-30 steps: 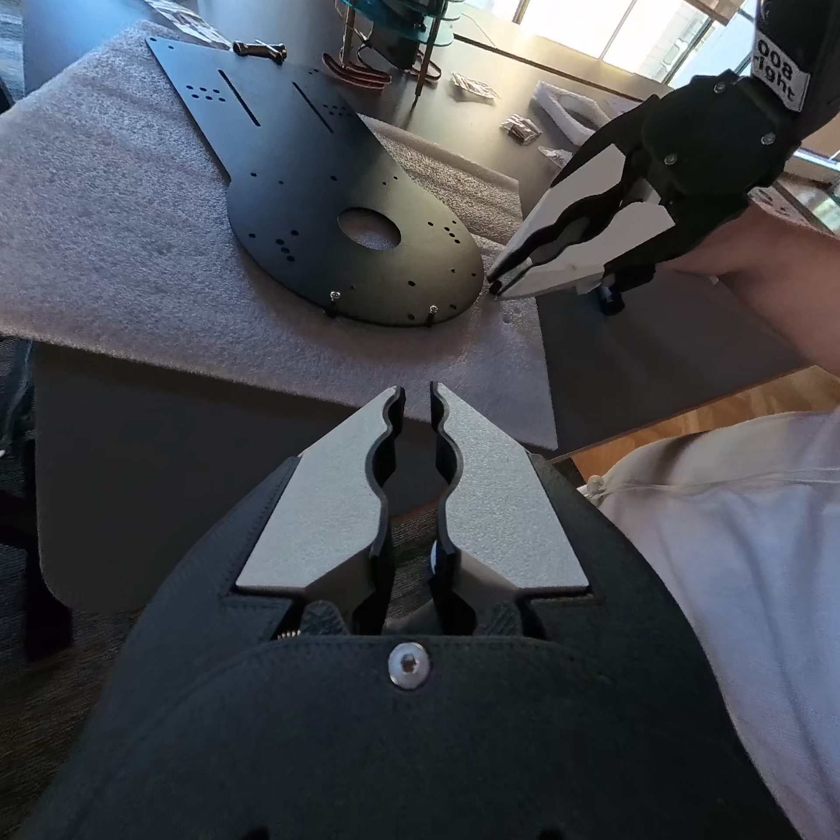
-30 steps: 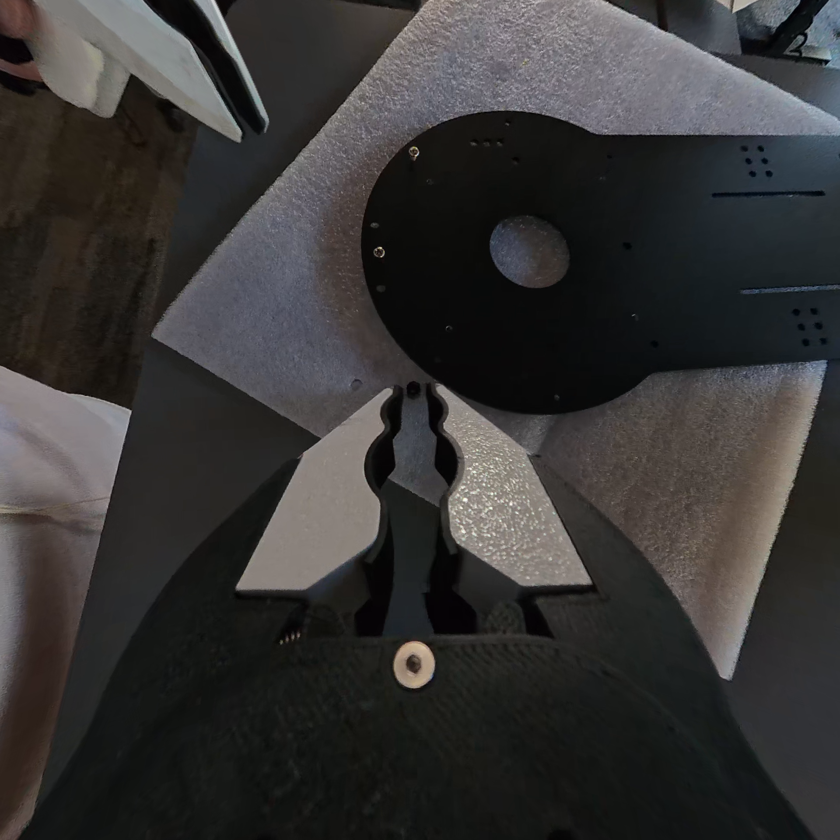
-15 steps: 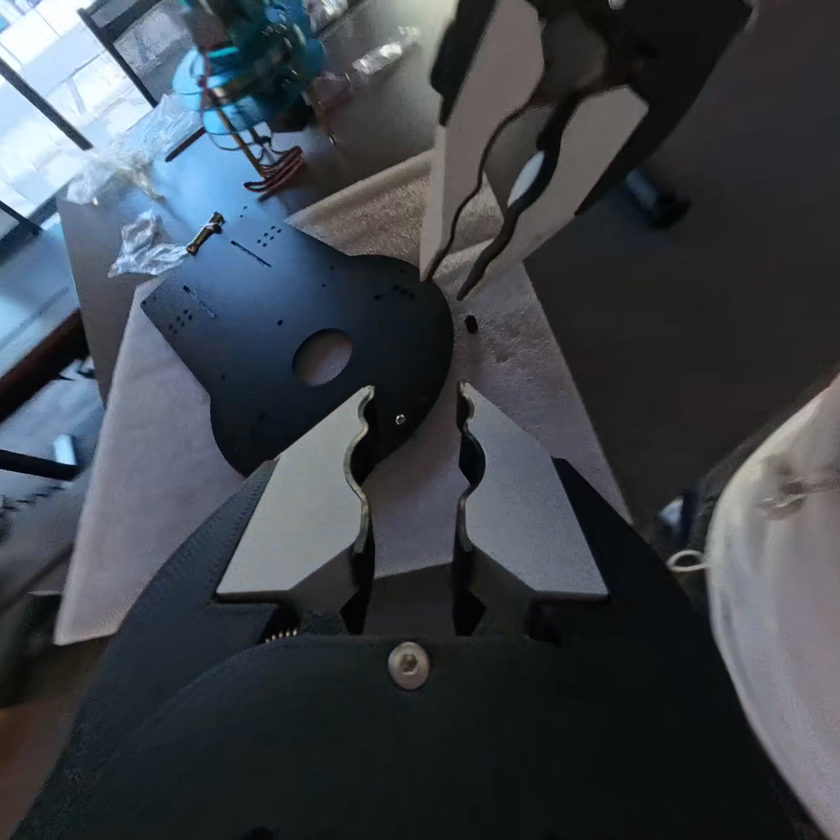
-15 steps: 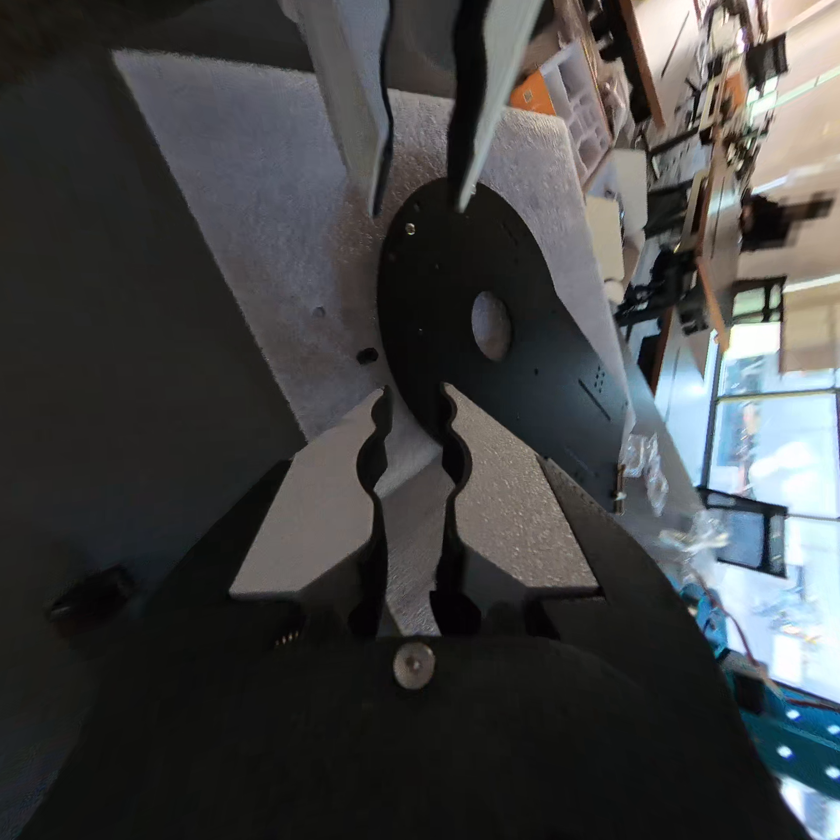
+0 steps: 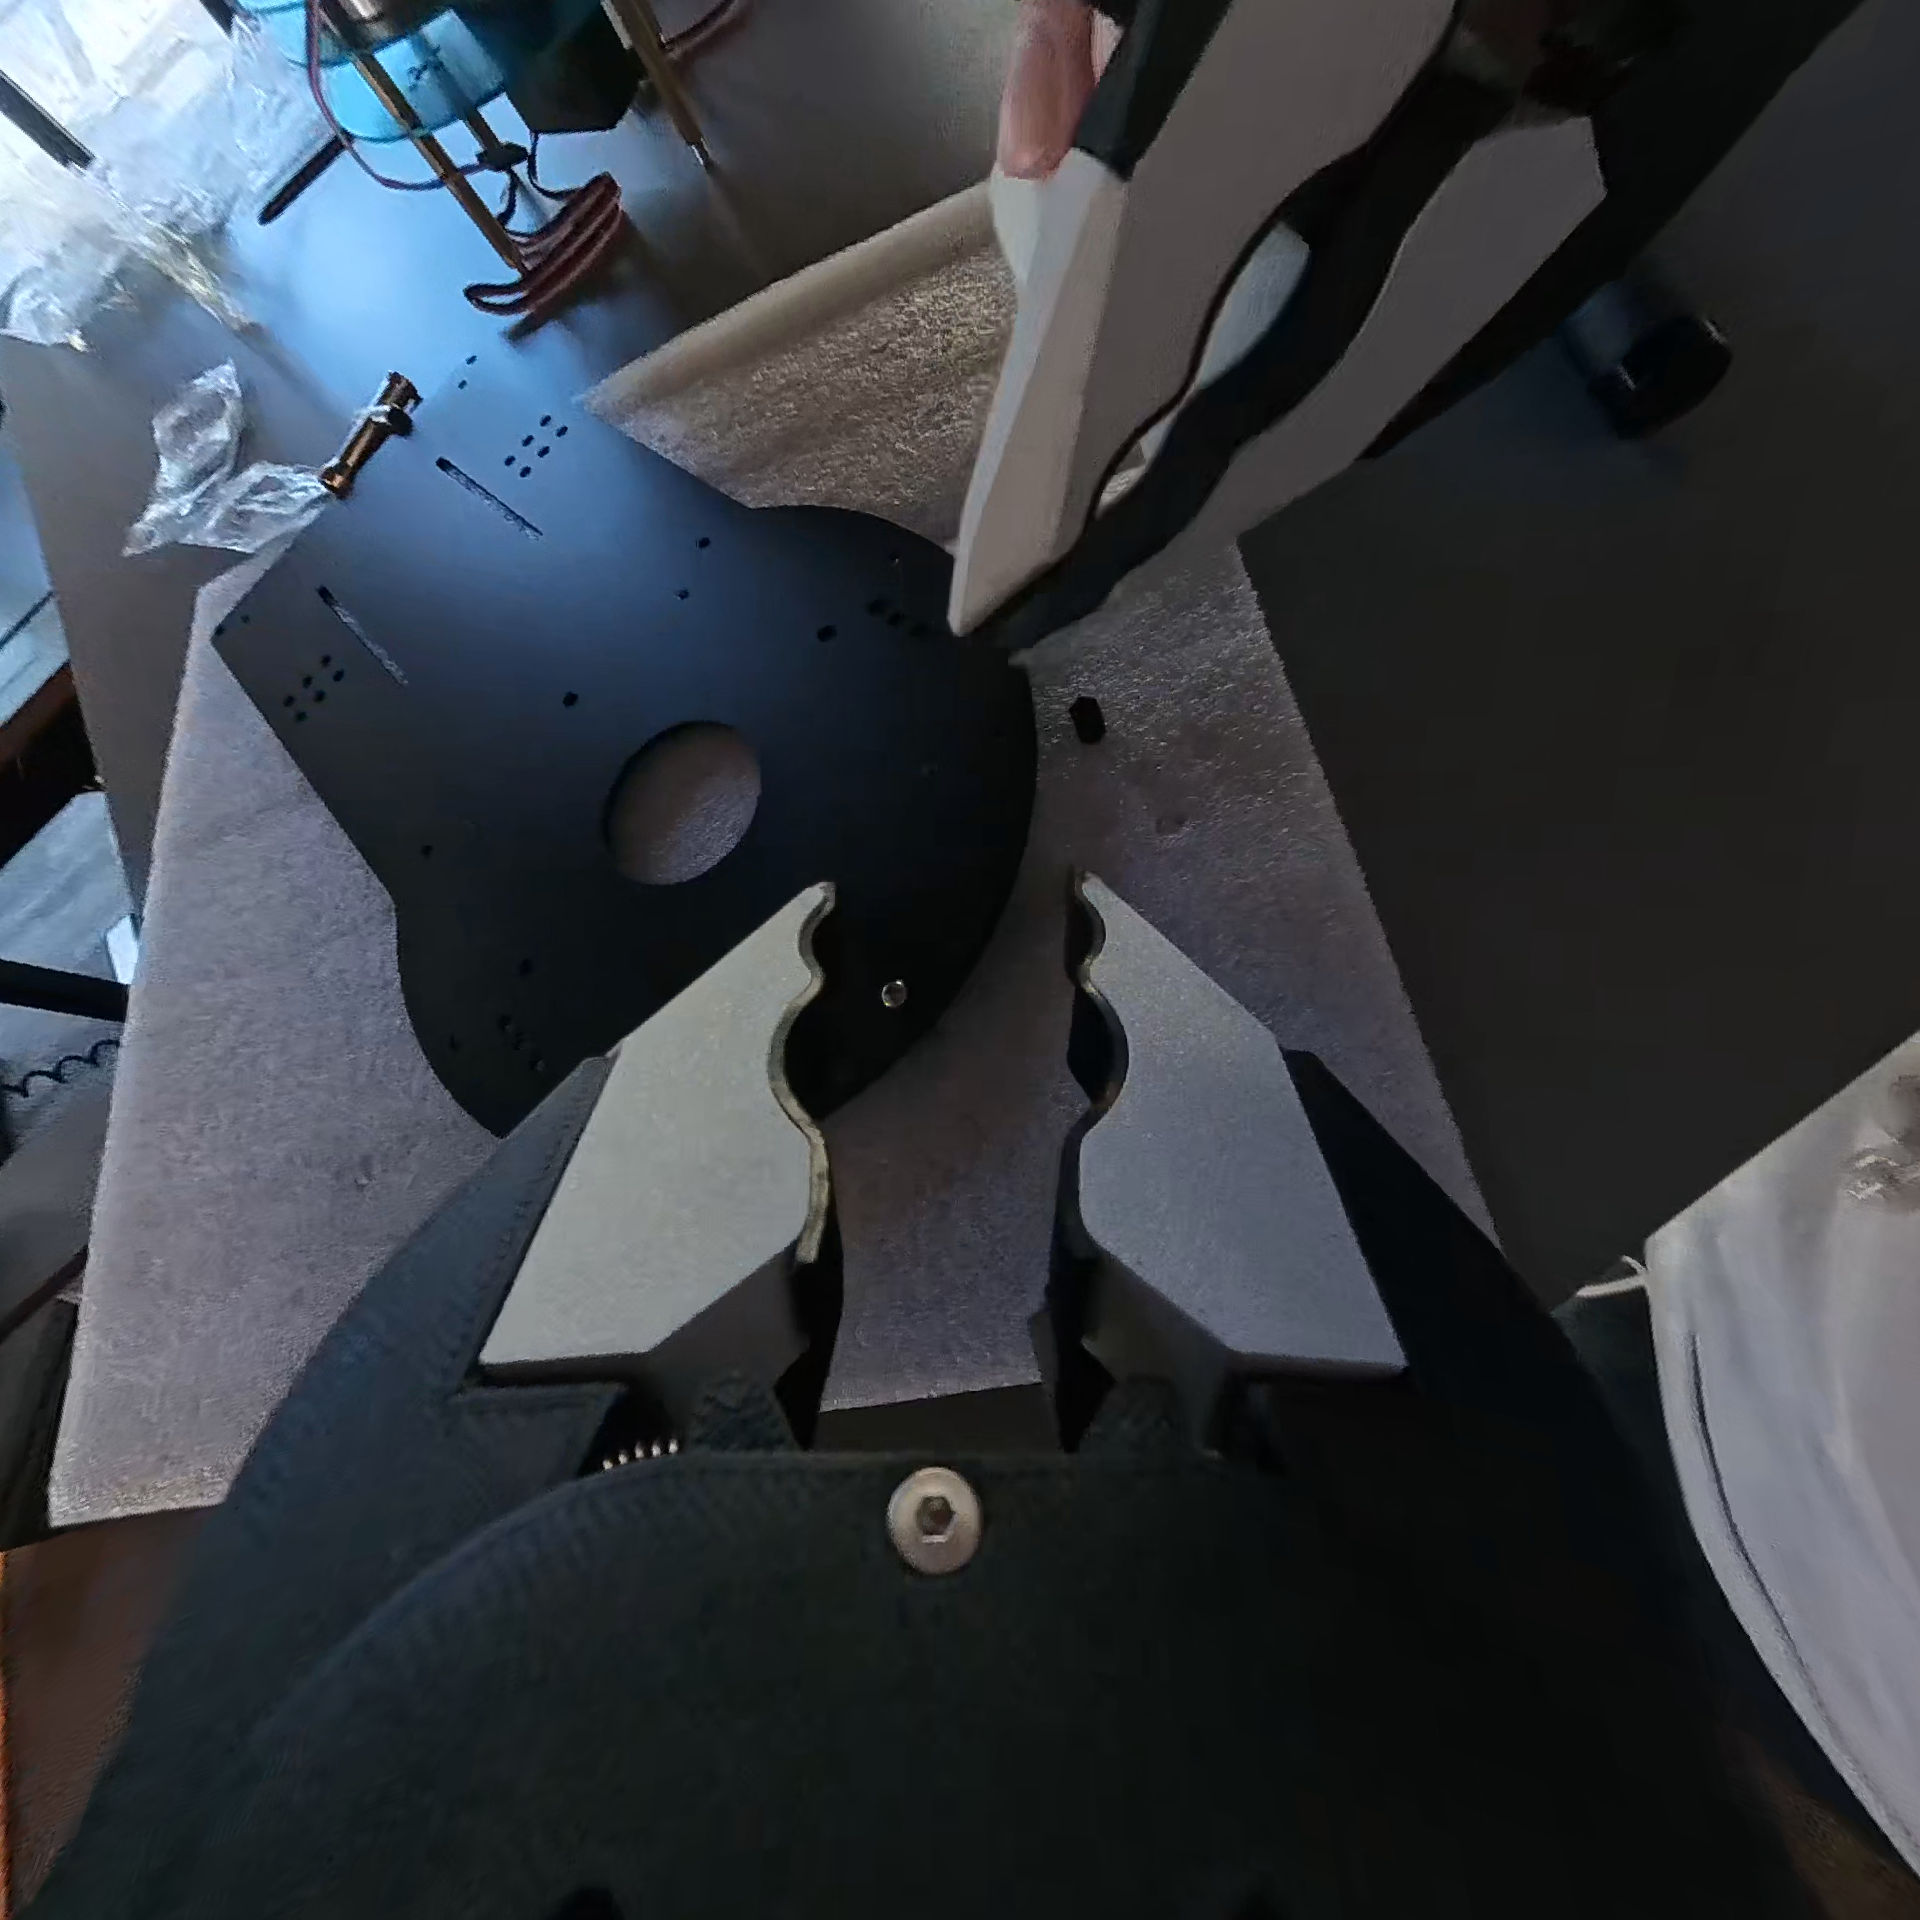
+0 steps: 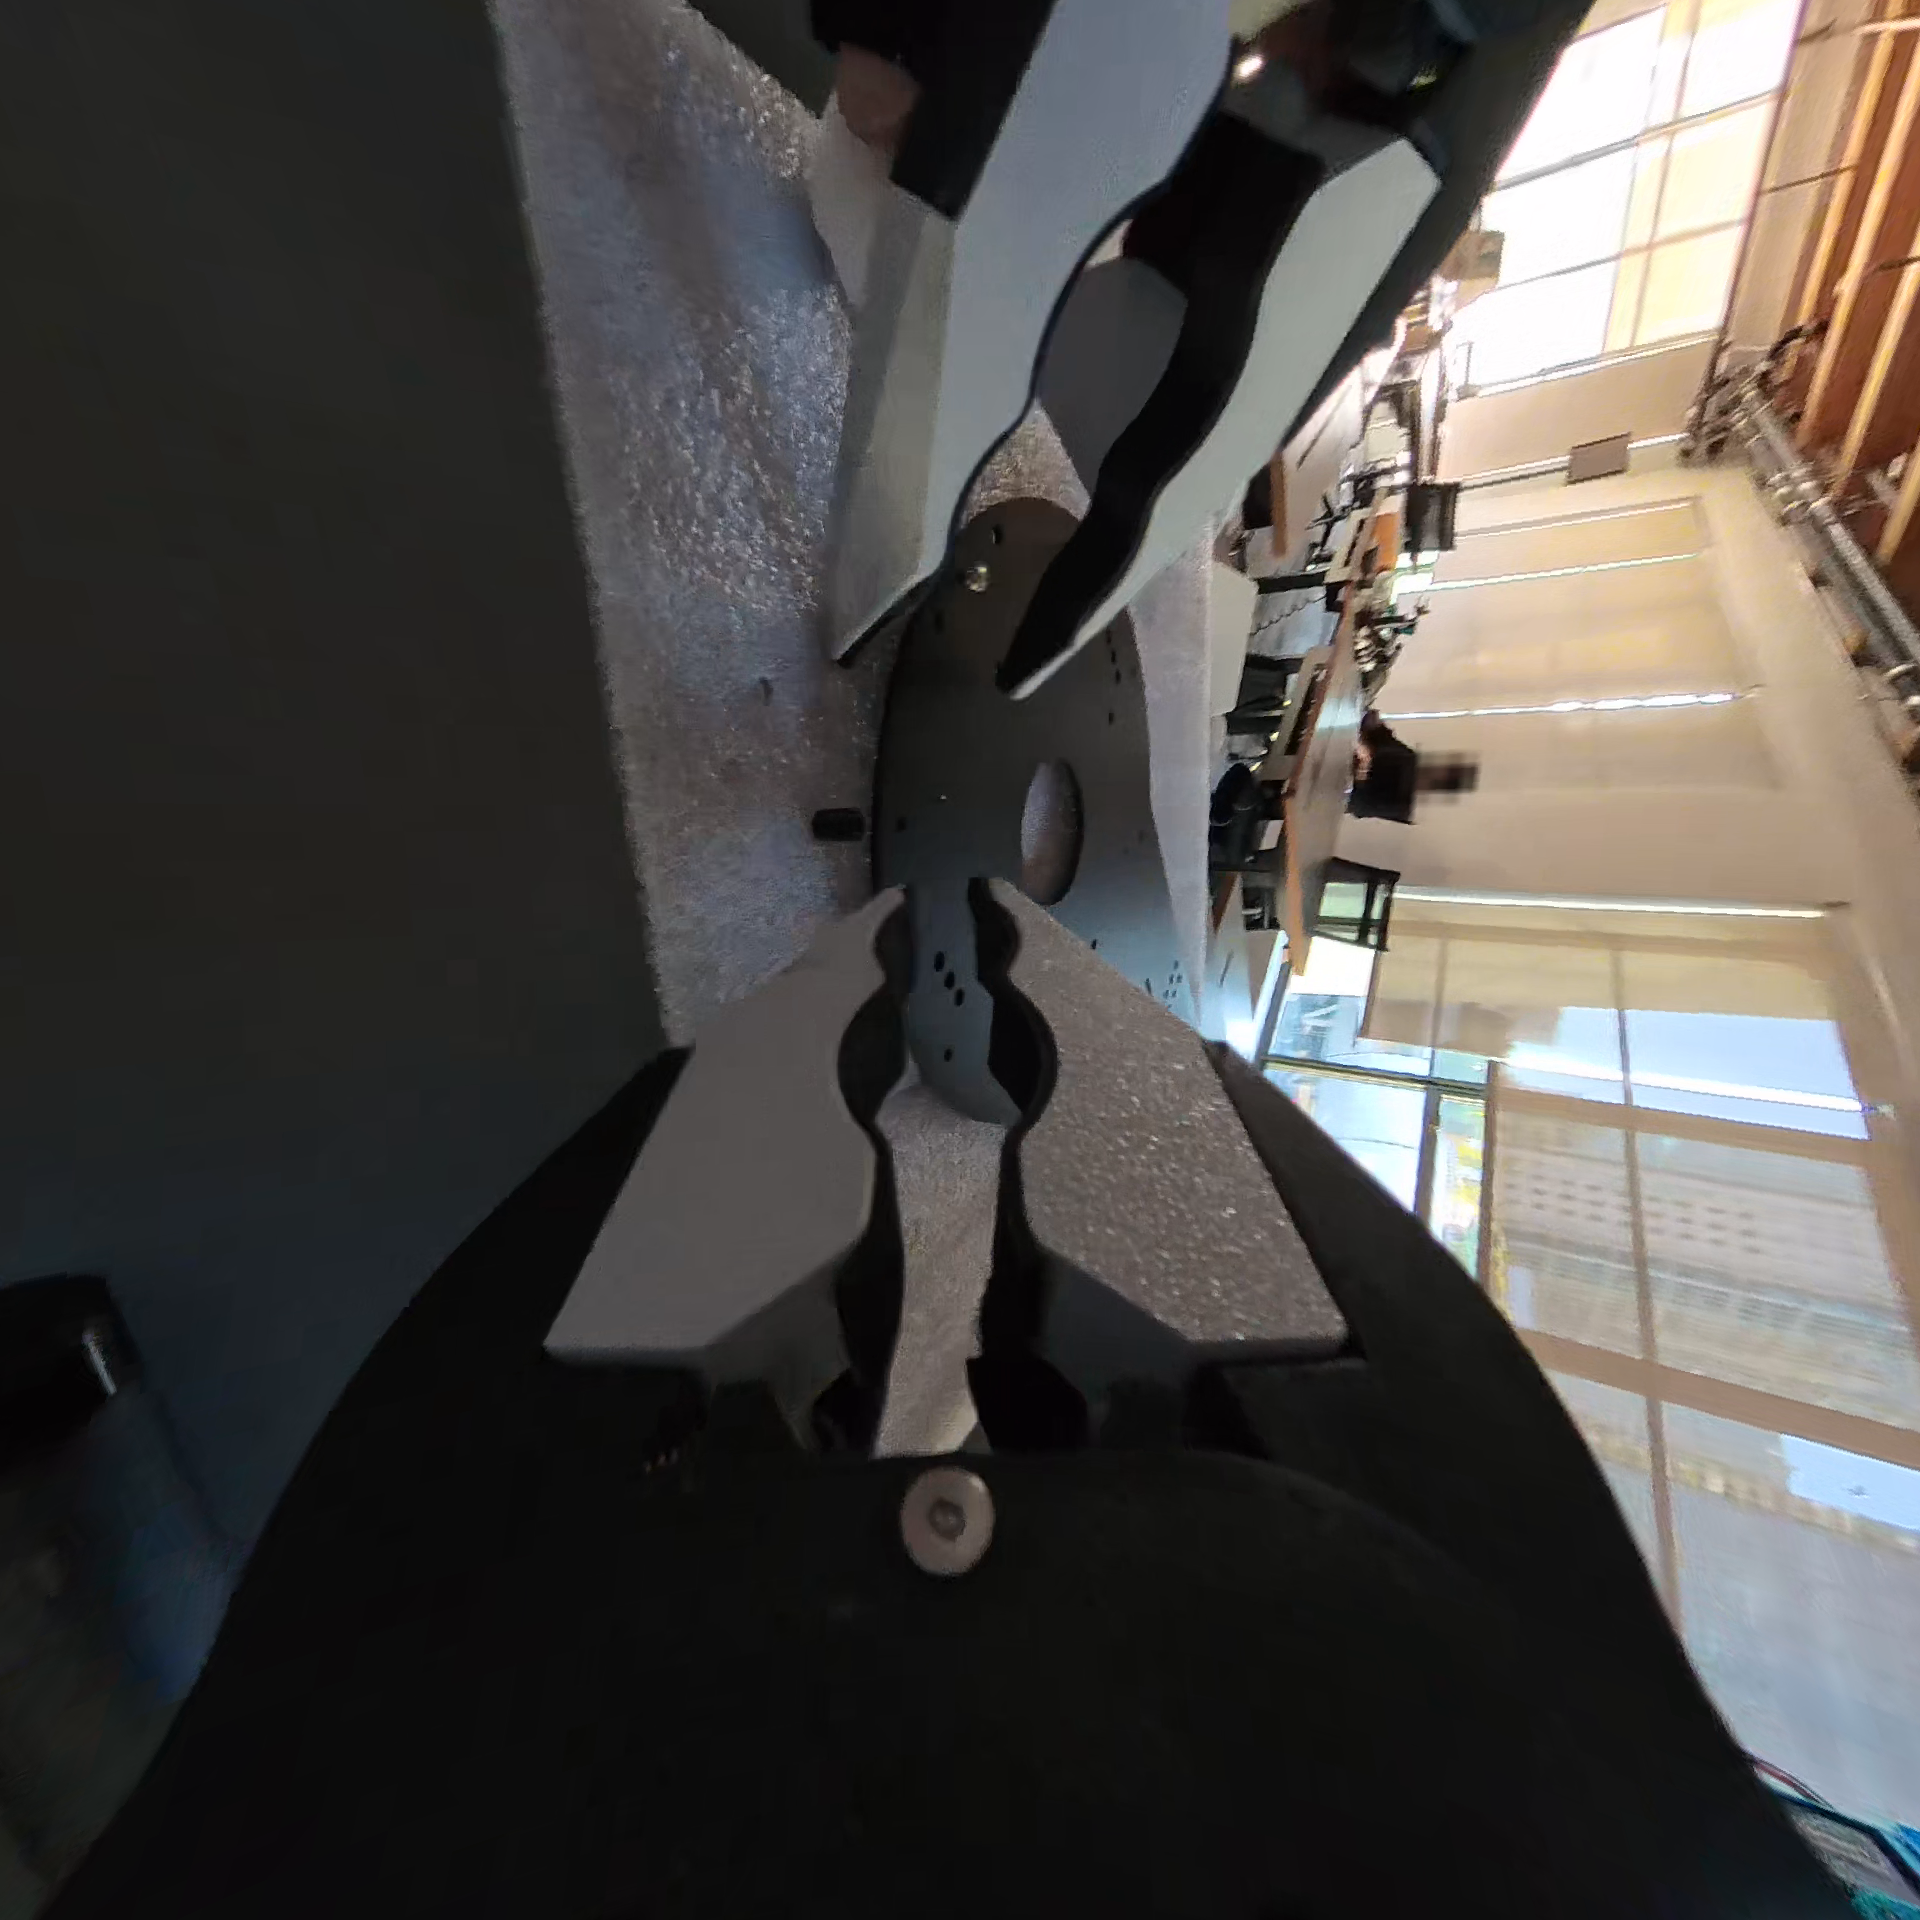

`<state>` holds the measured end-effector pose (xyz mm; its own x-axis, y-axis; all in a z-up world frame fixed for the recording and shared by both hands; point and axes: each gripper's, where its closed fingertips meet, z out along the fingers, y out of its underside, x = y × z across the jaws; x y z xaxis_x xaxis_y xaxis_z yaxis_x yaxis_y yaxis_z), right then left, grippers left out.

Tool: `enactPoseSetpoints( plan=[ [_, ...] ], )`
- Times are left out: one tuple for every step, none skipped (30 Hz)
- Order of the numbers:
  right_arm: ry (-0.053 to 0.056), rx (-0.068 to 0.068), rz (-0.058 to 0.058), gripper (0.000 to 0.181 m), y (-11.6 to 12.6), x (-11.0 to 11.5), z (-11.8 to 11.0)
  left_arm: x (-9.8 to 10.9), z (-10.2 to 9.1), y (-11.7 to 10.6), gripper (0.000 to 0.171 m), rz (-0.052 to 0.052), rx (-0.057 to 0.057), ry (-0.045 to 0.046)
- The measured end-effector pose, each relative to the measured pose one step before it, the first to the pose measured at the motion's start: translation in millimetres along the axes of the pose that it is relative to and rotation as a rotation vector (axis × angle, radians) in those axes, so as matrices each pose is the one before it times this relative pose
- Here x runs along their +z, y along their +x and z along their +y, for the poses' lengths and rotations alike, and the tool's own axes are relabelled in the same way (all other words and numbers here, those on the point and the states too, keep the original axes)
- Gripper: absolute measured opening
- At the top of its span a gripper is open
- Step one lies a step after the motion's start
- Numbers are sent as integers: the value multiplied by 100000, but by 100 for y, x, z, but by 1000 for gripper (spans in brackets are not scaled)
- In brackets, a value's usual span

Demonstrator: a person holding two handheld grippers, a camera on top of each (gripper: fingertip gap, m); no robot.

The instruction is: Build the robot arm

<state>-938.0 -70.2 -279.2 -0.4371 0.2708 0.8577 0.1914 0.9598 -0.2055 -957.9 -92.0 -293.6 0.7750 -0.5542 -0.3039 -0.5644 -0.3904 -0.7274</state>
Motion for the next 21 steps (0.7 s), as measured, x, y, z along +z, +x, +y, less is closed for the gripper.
enactPoseSetpoints(
  plan=[
    [515, 739, 2847, 4, 398, -73, 90, 30, 16, 91, 39, 918, -221, -416],
    [546, 439, 2383, 4, 322, 16, 87, 26, -20, 82, 37, 465, 284, -224],
    [370, 411, -3394, 9, -549, 141, 75, 24, -18, 65, 36, 79, 490, -145],
    [-490, 628, -4062, 7, -590, 76, 167, 12, -14, 45, 35, 73, 295, -258],
    [1453, 941, -613, 10, 78, -162, -70, -18, 8, 9, 35, 180, -130, -487],
    [1561, 2659, -1909, 15, 30, -233, -27, -27, -2, -22, 34, 202, -342, -531],
    [600, 3847, -1761, 18, 57, -133, 71, -33, -32, -1, 31, 293, -225, -351],
    [793, 2909, -2133, 20, -111, -35, -2, -48, -33, -52, 26, -161, 375, -270],
    [147, 725, -559, 20, -40, 58, 50, -39, 21, -166, 22, -988, 1474, -460],
    [-92, -1555, 613, 19, -31, 127, 23, -26, 26, -132, 23, -931, 2351, -685],
    [-744, -2233, 1130, 19, -35, 205, 96, 23, 4, -27, 23, -519, 2505, -880],
    [-800, -1831, 403, 18, -153, 224, 90, 94, 37, 69, 21, -430, 2603, -1238],
    [214, -612, -170, 13, -209, 125, -65, 79, -3, 64, 20, -1070, 3099, -1028],
    [314, 30, 1249, 12, 30, 62, -67, 54, -67, 82, 18, -1541, 3644, -530],
    [180, 18, 1244, 12, 3, 58, -28, 49, -82, 77, 16, -1880, 4240, -232],
    [86, -954, 1643, 11, -1, 37, -13, 46, -66, 59, 14, -2368, 4750, 80],
    [31, -2176, 2124, 10, -4, -1, -31, 24, -63, 50, 12, -2437, 4689, 158],
    [-360, -2647, 2039, 10, -23, -12, -16, 6, -47, 43, 11, -2223, 3936, 17],
    [-457, -2146, 1898, 8, -46, -33, -23, -12, -42, 10, 9, -1914, 2782, 109],
    [-291, -1057, 308, 1, -264, -1, -13, -21, -41, 13, 9, -1653, 1800, 390],
    [-222, -249, 1680, 1, 50, -20, 1, -17, -25, -20, 8, -1443, 1068, 579]
  ],
)
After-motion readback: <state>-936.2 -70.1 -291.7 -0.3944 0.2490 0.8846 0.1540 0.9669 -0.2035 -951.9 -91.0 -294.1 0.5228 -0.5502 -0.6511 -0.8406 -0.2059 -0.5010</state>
